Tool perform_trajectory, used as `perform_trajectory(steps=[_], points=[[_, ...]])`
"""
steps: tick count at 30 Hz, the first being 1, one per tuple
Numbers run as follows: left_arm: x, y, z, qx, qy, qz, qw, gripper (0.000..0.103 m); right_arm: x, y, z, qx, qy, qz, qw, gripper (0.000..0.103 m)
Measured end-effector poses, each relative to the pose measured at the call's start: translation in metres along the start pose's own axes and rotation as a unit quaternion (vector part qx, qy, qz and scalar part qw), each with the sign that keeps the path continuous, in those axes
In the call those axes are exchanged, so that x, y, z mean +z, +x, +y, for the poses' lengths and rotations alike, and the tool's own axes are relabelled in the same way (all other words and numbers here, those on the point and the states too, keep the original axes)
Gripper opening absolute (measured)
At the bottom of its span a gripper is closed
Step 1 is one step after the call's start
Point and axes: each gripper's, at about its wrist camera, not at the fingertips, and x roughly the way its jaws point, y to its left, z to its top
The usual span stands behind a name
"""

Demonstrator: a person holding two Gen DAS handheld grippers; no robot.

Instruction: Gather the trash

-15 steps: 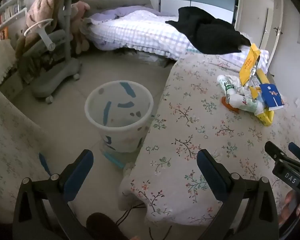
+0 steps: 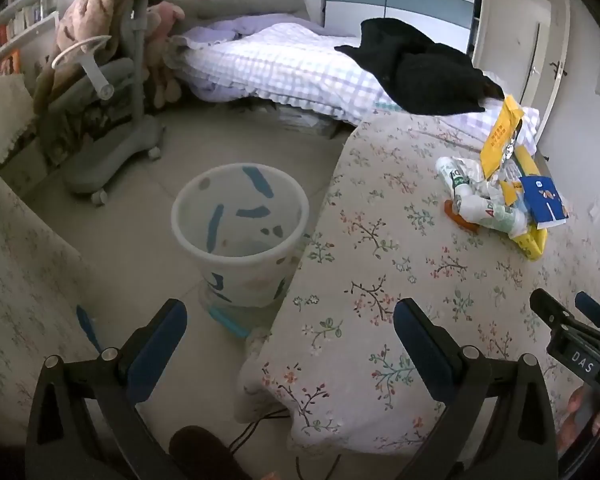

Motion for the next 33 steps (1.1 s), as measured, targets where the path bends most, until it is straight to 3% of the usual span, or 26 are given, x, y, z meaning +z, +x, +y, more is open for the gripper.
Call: perform_trajectory(steps=[33], points=[[0.0003,-0.0013,-0.0009,-0.001,0.003,-0.007,1.0,0.103,-0.0014,0.0042,-0.002,0.007,0.009,0.01,1.0,0.103]])
